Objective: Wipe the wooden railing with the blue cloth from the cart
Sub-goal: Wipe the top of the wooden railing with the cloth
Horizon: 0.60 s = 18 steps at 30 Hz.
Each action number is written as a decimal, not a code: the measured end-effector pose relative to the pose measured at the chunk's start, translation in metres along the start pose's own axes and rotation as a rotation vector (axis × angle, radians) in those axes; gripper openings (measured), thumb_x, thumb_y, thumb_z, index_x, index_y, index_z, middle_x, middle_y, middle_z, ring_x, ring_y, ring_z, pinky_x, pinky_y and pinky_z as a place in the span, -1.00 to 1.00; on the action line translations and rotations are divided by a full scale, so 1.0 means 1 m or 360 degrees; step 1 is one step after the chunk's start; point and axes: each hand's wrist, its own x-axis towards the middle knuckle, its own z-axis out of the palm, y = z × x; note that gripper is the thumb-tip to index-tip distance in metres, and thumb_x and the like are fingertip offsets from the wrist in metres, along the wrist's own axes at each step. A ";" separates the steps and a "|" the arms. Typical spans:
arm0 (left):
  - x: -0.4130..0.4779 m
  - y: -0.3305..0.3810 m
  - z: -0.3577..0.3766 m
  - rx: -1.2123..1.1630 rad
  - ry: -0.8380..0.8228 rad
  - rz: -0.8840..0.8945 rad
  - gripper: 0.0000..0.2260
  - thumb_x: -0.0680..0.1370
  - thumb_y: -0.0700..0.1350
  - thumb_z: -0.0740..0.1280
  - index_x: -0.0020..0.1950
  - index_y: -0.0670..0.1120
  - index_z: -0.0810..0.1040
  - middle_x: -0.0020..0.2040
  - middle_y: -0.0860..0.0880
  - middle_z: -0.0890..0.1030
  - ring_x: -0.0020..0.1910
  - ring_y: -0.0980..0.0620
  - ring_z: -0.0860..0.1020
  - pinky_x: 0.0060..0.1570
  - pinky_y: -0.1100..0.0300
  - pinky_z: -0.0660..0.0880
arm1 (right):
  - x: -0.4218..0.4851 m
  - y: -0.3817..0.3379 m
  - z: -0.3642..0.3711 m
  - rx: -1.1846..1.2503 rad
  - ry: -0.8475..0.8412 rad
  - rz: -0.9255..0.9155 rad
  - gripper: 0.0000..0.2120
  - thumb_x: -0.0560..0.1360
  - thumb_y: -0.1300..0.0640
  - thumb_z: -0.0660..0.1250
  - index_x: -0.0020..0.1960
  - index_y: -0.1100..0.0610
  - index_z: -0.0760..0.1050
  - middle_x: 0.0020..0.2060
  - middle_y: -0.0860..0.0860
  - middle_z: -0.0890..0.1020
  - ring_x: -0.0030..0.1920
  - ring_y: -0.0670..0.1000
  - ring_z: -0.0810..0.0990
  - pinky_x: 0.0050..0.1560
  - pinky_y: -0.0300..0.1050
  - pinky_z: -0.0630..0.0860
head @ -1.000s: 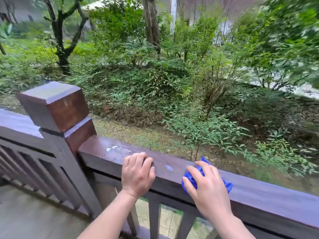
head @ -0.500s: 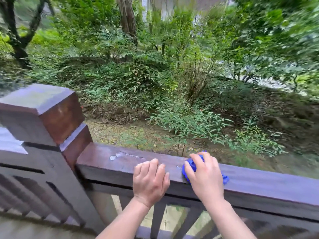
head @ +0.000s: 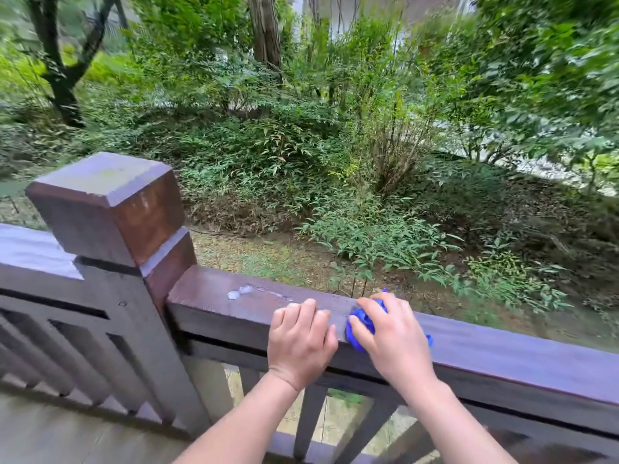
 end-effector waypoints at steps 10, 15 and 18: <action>0.008 -0.002 -0.030 -0.0313 -0.0351 -0.0157 -0.91 0.49 -0.08 0.31 -0.12 -0.07 0.58 -0.05 -0.04 0.61 -0.14 -0.15 0.52 -0.14 -0.06 0.46 | 0.018 -0.022 0.013 0.0074 0.0055 0.0114 -0.71 0.45 -0.09 0.39 0.09 0.03 0.60 0.01 0.09 0.58 -0.02 0.21 0.50 -0.01 0.03 0.49; 0.033 -0.047 -0.083 -0.0344 -0.0520 -0.0011 -0.90 0.48 -0.16 0.28 -0.13 -0.11 0.58 -0.10 -0.05 0.60 -0.15 -0.15 0.54 -0.16 -0.09 0.49 | 0.016 -0.050 0.021 0.0063 0.0033 -0.0041 -0.67 0.46 -0.11 0.35 0.11 0.07 0.58 0.02 0.15 0.57 0.01 0.25 0.50 0.05 0.09 0.51; 0.054 -0.088 -0.120 -0.0113 -0.0162 -0.0001 -0.88 0.45 -0.20 0.29 -0.10 -0.14 0.62 -0.07 -0.09 0.62 -0.09 -0.17 0.58 -0.09 -0.04 0.50 | 0.011 -0.057 0.026 0.0095 -0.0047 -0.0339 -0.67 0.48 -0.15 0.26 0.10 0.04 0.55 0.05 0.10 0.56 0.04 0.19 0.49 0.06 0.05 0.51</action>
